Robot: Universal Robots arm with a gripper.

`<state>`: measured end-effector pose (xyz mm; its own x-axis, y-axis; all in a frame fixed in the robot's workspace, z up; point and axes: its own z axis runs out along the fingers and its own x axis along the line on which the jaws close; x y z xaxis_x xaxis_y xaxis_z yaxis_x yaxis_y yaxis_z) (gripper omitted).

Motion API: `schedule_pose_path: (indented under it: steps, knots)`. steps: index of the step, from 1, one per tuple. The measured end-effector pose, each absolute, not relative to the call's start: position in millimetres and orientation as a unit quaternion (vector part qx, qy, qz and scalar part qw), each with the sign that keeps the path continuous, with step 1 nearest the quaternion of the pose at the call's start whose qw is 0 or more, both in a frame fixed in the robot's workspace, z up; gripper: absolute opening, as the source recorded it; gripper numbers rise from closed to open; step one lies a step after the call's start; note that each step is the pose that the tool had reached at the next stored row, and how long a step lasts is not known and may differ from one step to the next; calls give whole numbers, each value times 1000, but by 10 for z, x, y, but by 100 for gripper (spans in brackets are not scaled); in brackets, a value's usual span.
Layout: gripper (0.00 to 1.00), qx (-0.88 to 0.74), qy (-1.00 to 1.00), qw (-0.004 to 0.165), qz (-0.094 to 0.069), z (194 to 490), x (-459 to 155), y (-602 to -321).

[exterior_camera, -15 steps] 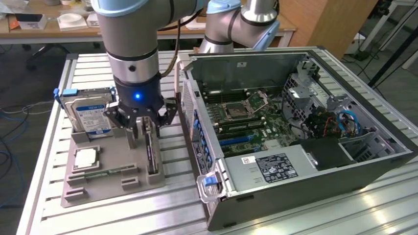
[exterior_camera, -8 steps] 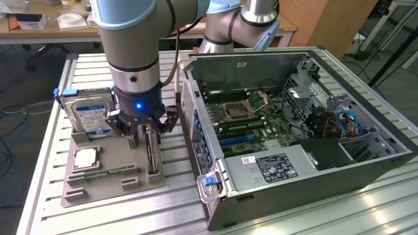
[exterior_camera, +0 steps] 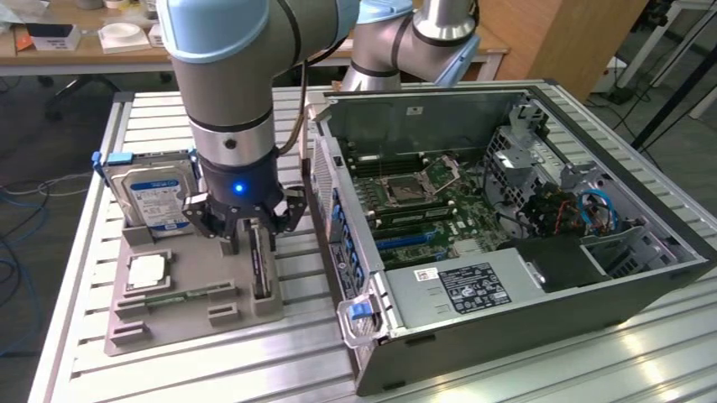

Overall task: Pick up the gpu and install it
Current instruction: 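Pick up the gpu and move the gpu toward the slot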

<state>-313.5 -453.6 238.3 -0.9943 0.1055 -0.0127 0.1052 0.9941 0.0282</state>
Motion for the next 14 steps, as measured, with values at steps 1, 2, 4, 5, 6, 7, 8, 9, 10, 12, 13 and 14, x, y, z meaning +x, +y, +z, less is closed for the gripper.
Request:
schedule_pose_path:
  steps: [1,2,4,5,6,7,8,9,10,12,13,14]
  knots:
    - [53,54,998,7,14,2369,-3135,-4536]
    - [53,54,998,7,14,2364,-3136,-4535]
    - [53,55,998,7,14,2364,-3136,-4535]
    - [53,55,998,7,14,2364,-3136,-4535]
    - [53,55,998,7,14,2364,-3136,-4536]
    - [53,55,998,7,14,2364,-3136,-4536]
    - [53,55,998,7,14,2363,-3136,-4535]
    - [52,55,998,7,14,2363,-3136,-4536]
    - [52,55,998,7,14,2364,-3136,-4536]
    - [45,55,998,7,14,2363,-3136,-4536]
    - [43,55,998,7,14,2363,-3136,-4536]
    - [43,55,998,7,14,2363,-3136,-4536]
